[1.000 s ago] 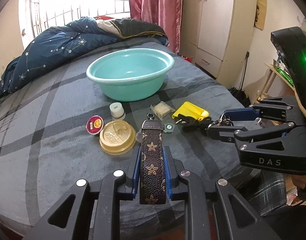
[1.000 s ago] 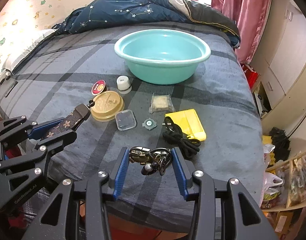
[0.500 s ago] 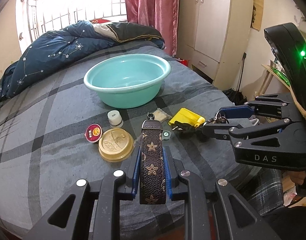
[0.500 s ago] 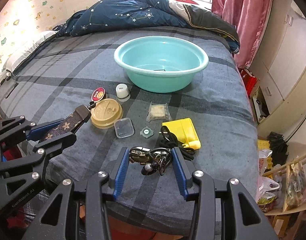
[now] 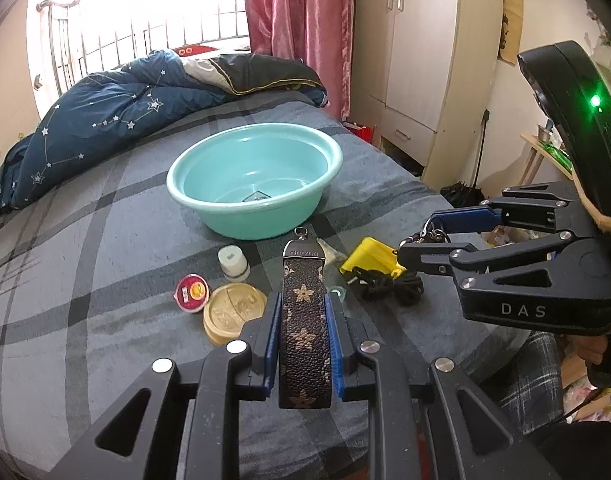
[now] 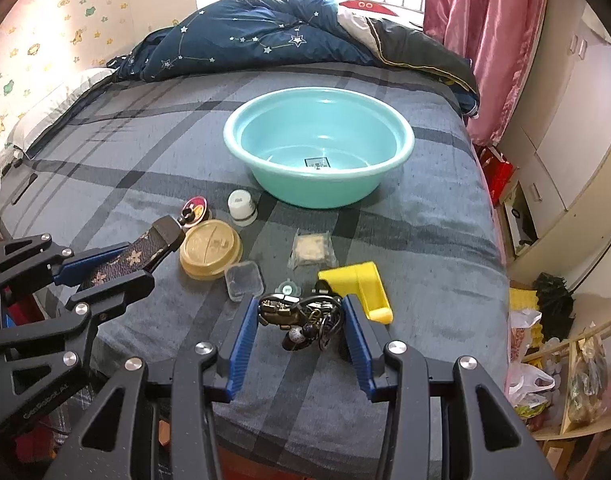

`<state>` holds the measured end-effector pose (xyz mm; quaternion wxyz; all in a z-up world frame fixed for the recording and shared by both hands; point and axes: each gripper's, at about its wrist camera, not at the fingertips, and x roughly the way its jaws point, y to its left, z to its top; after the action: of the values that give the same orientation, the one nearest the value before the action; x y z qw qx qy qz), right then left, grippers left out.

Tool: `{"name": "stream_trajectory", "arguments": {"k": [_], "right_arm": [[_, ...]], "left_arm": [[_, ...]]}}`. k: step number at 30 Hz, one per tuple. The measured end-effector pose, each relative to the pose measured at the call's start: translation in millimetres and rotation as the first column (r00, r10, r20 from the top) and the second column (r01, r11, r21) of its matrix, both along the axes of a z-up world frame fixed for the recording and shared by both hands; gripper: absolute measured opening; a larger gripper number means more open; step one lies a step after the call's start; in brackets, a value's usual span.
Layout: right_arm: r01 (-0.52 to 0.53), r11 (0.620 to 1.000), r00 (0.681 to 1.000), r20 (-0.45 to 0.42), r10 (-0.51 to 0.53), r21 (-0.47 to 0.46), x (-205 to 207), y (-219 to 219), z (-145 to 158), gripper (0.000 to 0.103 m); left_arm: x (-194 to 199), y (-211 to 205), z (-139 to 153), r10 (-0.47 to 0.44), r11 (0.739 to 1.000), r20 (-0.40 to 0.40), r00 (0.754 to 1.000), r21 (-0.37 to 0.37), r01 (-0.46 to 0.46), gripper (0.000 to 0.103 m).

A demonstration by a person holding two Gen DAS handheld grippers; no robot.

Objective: Organize objects
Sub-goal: 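Carry the strap with the left tool while the right tool carries keys over the basin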

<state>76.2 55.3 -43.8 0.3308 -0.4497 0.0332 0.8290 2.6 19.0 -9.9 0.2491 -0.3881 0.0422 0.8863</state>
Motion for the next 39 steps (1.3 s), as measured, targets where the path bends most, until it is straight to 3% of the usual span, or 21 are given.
{"name": "stream_trajectory", "arguments": {"k": [15, 39], "right_arm": [[-0.027, 0.999, 0.999, -0.017, 0.027, 0.02, -28.3, 23.2, 19.5, 0.046], [-0.011, 1.0, 1.0, -0.026, 0.011, 0.02, -78.5, 86.2, 32.9, 0.046]], "left_arm": [[-36.5, 1.5, 16.5, -0.007, 1.0, -0.026, 1.0, 0.005, 0.007, 0.022], [-118.4, 16.5, 16.5, -0.033, 0.999, -0.027, 0.999, -0.005, 0.033, 0.022]]}}
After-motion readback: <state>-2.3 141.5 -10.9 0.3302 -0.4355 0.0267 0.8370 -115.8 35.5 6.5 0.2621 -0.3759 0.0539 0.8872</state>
